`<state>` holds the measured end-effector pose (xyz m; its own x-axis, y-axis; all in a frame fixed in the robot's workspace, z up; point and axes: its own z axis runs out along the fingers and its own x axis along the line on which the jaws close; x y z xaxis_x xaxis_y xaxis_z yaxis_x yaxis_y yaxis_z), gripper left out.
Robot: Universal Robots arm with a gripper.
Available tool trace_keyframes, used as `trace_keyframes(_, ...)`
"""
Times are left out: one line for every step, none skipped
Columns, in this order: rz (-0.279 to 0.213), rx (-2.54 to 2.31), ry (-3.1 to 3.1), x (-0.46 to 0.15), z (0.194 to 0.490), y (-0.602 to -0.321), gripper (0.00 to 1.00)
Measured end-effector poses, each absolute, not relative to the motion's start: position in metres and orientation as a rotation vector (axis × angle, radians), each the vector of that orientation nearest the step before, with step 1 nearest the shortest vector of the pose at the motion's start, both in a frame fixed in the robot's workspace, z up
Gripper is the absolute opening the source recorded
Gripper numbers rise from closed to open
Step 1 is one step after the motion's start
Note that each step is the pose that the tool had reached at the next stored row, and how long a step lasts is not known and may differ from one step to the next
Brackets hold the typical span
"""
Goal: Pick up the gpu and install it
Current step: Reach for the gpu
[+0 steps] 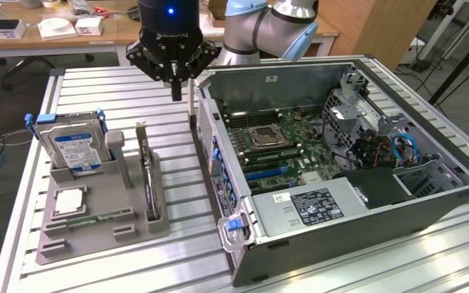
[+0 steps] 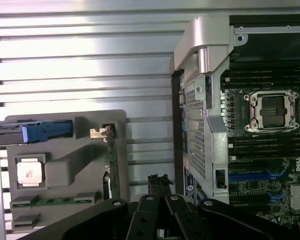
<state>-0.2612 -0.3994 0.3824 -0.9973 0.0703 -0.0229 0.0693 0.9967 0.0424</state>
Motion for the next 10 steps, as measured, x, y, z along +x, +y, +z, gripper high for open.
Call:
trace_keyframes(0.065, 0.109, 3.115, -0.2622, 0.3823, -0.3994, 0.11)
trace_keyframes(0.065, 0.109, 3.115, -0.2632, 0.3822, -0.3994, 0.11)
trace_keyframes(0.065, 0.109, 3.115, -0.2643, 0.3821, -0.3994, 0.11)
trace_keyframes(0.065, 0.109, 3.115, -0.2652, 0.3821, -0.3994, 0.11)
trace_keyframes(0.065, 0.109, 3.115, -0.2663, 0.3819, -0.3994, 0.11)
trace_keyframes(0.065, 0.109, 3.115, -0.2673, 0.3818, -0.3994, 0.11)
trace_keyframes(0.065, 0.109, 3.115, -0.2683, 0.3817, -0.3994, 0.11)
trace_keyframes(0.065, 0.109, 3.115, -0.2694, 0.3816, -0.3994, 0.11)
trace_keyframes(0.065, 0.109, 3.115, -0.2705, 0.3815, -0.3994, 0.11)
trace_keyframes(0.065, 0.109, 3.115, -0.2715, 0.3814, -0.3994, 0.11)
